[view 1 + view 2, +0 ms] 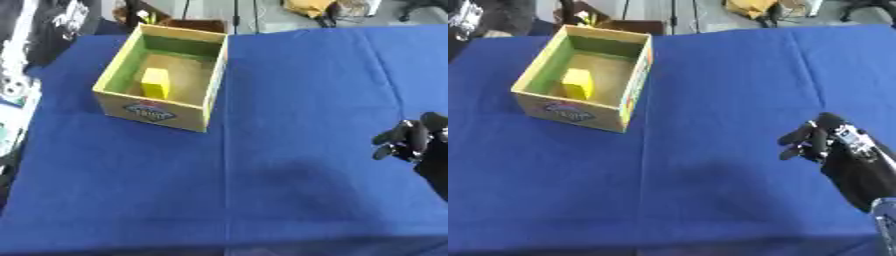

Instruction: Pick up objects on the table and place them in the box.

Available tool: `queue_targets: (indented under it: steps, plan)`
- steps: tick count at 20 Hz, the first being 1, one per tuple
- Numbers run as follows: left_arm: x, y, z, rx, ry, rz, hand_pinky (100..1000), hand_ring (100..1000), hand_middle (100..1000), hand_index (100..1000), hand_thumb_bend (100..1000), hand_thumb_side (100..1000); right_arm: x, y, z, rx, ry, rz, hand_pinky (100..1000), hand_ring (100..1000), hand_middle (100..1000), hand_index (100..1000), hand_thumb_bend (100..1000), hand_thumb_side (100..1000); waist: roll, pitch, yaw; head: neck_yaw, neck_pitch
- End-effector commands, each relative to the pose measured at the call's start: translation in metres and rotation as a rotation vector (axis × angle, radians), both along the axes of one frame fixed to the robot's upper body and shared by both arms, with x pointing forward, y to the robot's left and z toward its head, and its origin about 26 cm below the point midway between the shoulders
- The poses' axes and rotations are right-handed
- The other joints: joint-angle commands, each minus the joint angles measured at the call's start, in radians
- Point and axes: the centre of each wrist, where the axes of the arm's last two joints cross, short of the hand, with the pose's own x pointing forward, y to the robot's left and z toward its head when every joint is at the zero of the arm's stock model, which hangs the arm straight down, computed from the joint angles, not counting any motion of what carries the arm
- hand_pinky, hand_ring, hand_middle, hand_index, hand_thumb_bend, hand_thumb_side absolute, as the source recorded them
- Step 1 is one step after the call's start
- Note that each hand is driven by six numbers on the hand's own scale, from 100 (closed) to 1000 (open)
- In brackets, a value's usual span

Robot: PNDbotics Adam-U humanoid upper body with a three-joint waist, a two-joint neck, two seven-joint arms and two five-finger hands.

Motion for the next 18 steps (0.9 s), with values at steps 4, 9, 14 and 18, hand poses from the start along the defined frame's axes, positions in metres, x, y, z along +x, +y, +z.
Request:
queue_targets:
  steps: [4,9,14,18]
  plan:
    - [-0.018,-0.003,-0.032,-0.204,0.019,0.001,626,621,608,688,338,964,0.001,-0.001,0.009,-0.005,-0.026,-0.002,576,657,479,384,100,582,0.002,-0.01,0.0,0.0,0.005]
    - [-0.037,0.0,-0.07,-0.308,0.104,-0.007,617,612,602,685,337,1000,0.001,-0.001,0.008,-0.003,-0.022,0.0,576,657,479,384,100,582,0.002,-0.015,-0.004,0.004,0.005]
    - [-0.06,0.002,-0.091,-0.379,0.158,-0.03,600,596,592,684,345,1000,0.001,-0.001,0.006,-0.002,-0.015,0.003,576,657,479,384,100,582,0.001,-0.02,-0.006,0.009,0.005]
    - [-0.065,0.002,-0.095,-0.433,0.188,-0.054,596,590,589,682,351,1000,0.001,0.0,0.006,-0.002,-0.016,0.003,576,657,479,384,100,582,0.0,-0.018,-0.003,0.008,0.005]
